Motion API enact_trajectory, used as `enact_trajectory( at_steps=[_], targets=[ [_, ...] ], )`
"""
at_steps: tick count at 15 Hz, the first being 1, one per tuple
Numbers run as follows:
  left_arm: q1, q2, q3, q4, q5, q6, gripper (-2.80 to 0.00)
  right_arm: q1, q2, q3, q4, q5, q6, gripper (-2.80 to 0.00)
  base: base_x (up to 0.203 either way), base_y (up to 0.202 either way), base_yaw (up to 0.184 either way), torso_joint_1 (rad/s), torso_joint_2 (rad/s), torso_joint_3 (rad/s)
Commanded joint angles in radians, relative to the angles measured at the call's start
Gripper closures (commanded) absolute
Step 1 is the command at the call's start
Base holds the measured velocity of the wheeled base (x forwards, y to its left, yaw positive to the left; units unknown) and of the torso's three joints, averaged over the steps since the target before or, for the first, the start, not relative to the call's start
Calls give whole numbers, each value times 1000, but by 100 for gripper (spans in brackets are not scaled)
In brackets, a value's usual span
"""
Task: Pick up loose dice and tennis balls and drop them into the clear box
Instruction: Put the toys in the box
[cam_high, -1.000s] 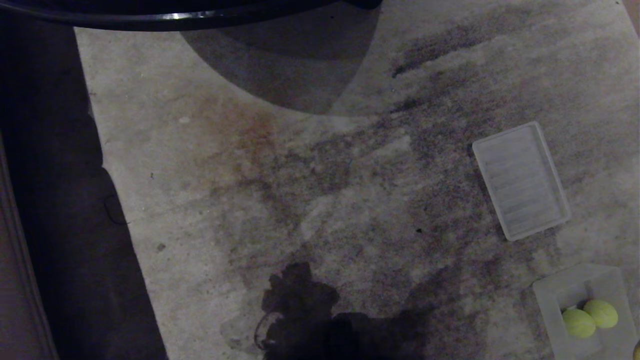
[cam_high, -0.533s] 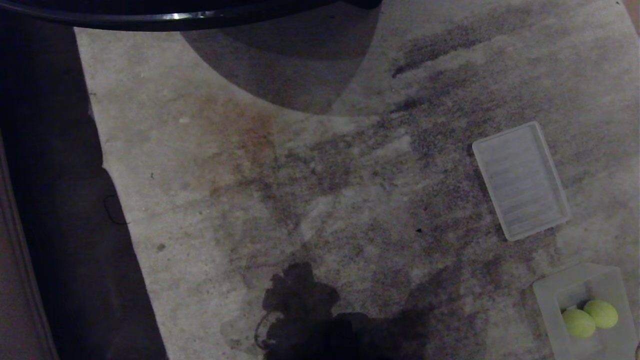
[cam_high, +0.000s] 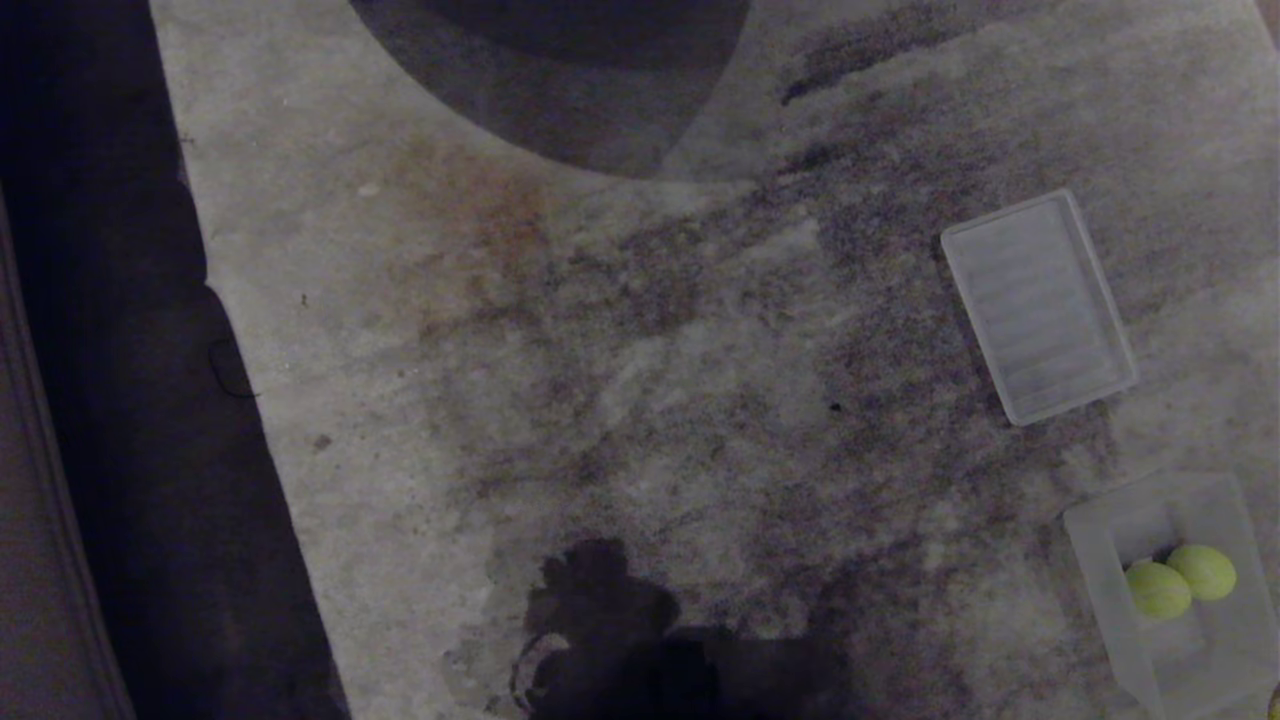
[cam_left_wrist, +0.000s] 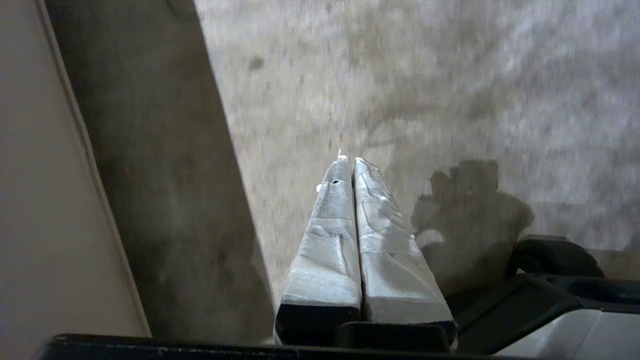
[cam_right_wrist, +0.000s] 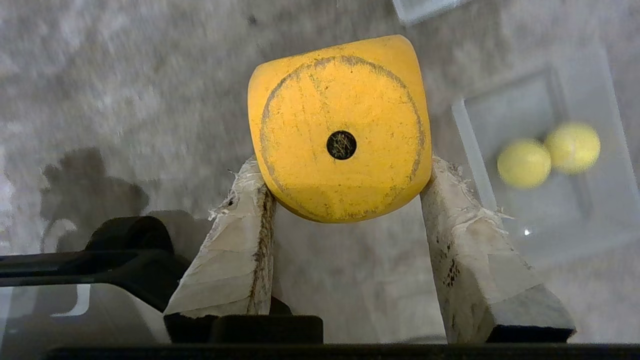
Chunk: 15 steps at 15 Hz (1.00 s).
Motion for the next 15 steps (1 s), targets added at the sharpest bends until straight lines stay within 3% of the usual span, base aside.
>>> enact_trajectory(
  at_steps=[1, 4, 10, 15],
  targets=[
    [0, 1, 2, 1, -1, -2, 0, 0, 3, 0, 0, 0, 2, 0, -181, 0, -1, -2, 3, 2],
    [0, 1, 2, 1, -1, 1, 0, 0, 3, 0, 0, 0, 4, 0, -136, 0, -1, 3, 4, 2],
    [0, 1, 2, 0, -2, 4, 0, 0, 3, 0, 0, -1, 4, 0, 0, 0, 0, 0, 0, 0],
    [0, 1, 2, 1, -1, 2, 0, 0, 3, 0, 0, -3, 5, 0, 3, 8, -133, 3, 4, 0]
  ],
)
